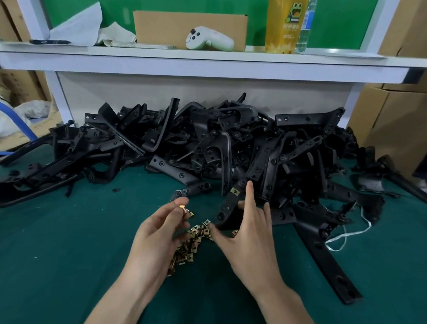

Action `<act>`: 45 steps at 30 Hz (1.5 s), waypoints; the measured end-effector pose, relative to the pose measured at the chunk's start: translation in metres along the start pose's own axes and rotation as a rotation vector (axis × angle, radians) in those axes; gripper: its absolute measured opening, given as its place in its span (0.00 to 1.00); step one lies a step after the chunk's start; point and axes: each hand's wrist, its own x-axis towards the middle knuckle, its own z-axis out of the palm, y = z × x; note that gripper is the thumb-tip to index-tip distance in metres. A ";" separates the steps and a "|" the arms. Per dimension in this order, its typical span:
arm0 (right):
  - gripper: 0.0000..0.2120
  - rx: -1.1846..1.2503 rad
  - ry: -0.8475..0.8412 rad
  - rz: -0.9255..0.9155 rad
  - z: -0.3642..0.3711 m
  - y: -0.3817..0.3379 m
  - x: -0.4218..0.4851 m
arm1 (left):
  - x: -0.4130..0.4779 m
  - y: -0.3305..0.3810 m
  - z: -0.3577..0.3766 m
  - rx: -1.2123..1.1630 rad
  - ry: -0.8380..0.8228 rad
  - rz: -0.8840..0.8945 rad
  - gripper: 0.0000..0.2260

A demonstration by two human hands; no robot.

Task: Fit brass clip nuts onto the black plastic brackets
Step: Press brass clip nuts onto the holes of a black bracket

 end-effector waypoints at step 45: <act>0.12 0.010 -0.050 -0.083 -0.011 -0.006 -0.003 | 0.001 0.002 -0.007 0.123 0.019 0.178 0.07</act>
